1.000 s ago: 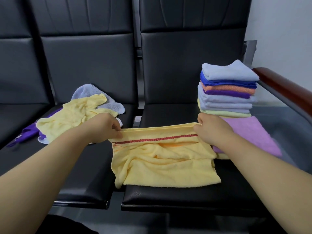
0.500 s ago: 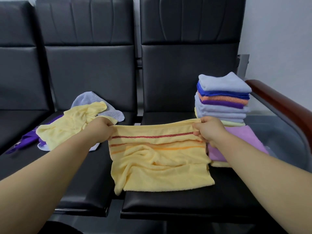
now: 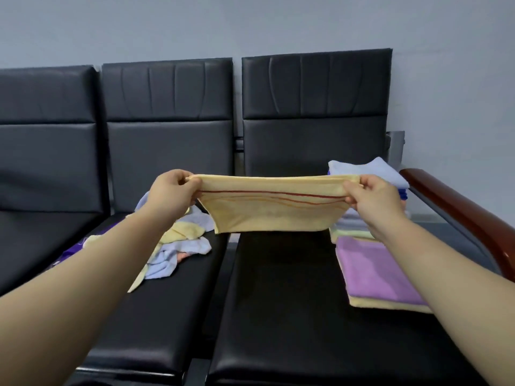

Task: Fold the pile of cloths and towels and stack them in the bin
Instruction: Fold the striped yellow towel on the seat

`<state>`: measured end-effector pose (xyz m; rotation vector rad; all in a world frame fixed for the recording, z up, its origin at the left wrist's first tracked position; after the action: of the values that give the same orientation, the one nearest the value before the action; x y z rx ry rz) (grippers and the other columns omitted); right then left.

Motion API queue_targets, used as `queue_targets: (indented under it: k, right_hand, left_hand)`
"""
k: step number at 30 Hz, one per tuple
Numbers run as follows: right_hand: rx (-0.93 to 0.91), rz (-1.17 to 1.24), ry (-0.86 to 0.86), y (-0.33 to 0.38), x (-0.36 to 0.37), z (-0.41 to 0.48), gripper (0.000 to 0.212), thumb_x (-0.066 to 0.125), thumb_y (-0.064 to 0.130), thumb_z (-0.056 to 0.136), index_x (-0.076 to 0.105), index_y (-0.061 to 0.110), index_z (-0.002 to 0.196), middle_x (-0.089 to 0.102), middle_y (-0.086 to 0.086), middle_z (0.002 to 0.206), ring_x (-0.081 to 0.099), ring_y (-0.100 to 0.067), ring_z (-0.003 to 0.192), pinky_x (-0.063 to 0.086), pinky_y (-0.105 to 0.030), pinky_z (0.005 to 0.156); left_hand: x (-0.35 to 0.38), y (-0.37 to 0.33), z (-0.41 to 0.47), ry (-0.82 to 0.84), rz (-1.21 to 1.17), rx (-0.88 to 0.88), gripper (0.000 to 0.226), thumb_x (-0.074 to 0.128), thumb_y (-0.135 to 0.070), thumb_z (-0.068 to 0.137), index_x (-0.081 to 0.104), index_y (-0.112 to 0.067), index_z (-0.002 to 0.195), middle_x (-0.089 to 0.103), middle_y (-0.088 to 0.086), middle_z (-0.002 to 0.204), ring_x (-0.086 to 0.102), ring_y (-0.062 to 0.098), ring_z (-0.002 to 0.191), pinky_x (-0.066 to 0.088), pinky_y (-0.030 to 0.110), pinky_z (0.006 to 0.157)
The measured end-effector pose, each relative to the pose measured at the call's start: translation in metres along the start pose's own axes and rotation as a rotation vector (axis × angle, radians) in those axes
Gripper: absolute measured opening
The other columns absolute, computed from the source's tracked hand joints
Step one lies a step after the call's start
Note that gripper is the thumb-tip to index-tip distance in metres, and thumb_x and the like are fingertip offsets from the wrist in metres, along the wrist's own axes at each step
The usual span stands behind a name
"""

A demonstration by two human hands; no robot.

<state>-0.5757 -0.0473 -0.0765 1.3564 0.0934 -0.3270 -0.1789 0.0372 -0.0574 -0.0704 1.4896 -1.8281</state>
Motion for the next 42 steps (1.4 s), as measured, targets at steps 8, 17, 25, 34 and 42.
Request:
queue_targets:
  k: [8, 17, 25, 34, 42]
  right_hand:
    - [0.125, -0.387, 0.369, -0.077, 0.006, -0.061, 0.016, 0.070, 0.025, 0.097, 0.062, 0.015, 0.087, 0.065, -0.005, 0.084, 0.061, -0.023, 0.083, 0.054, -0.038, 0.073]
    - [0.235, -0.567, 0.584, -0.075, 0.006, -0.069, 0.025, 0.069, 0.031, 0.098, 0.062, 0.016, 0.079, 0.063, -0.007, 0.082, 0.060, -0.022, 0.079, 0.051, -0.037, 0.075]
    - [0.117, -0.691, 0.325, -0.095, 0.033, -0.032, 0.025, 0.057, 0.019, 0.096, 0.049, 0.021, 0.071, 0.057, -0.001, 0.078, 0.051, -0.018, 0.071, 0.038, -0.032, 0.060]
    - [0.011, -0.838, 0.211, -0.122, 0.061, 0.013, 0.030, 0.055, 0.028, 0.104, 0.068, 0.023, 0.131, 0.069, 0.003, 0.117, 0.053, -0.013, 0.086, 0.039, -0.028, 0.062]
    - [-0.052, -0.912, 0.146, -0.140, 0.068, 0.017, 0.032, 0.060, 0.044, 0.101, 0.062, 0.029, 0.130, 0.069, 0.005, 0.115, 0.062, -0.020, 0.105, 0.046, -0.034, 0.077]
  left_hand:
    - [0.015, 0.071, -0.063, 0.263, 0.120, -0.157, 0.023, 0.063, -0.028, 0.088, 0.059, -0.020, 0.067, 0.053, -0.008, 0.063, 0.049, 0.018, 0.070, 0.040, 0.033, 0.067]
    - [0.029, 0.100, -0.080, 0.349, 0.088, -0.266, 0.027, 0.061, -0.021, 0.093, 0.066, -0.022, 0.067, 0.056, -0.008, 0.062, 0.048, 0.016, 0.067, 0.045, 0.032, 0.063]
    - [0.047, 0.134, -0.049, 0.171, 0.207, -0.289, 0.022, 0.055, -0.031, 0.086, 0.062, -0.012, 0.091, 0.058, 0.007, 0.080, 0.055, 0.026, 0.076, 0.054, 0.046, 0.074]
    - [0.088, 0.151, -0.006, 0.100, 0.328, -0.217, 0.022, 0.045, -0.024, 0.100, 0.054, -0.006, 0.090, 0.049, 0.005, 0.073, 0.045, 0.020, 0.066, 0.038, 0.034, 0.060]
    - [0.121, 0.159, 0.006, 0.079, 0.403, -0.253, 0.022, 0.057, -0.025, 0.100, 0.059, -0.015, 0.120, 0.065, 0.003, 0.094, 0.058, 0.021, 0.078, 0.043, 0.033, 0.067]
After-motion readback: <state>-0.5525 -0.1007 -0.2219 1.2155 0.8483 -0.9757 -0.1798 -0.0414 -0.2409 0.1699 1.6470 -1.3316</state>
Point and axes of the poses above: each hand's wrist, its own z-axis towards the middle knuckle, its own x-axis out of the palm, y = z × x, the point moved 4 cm from there along z, towards the middle knuckle
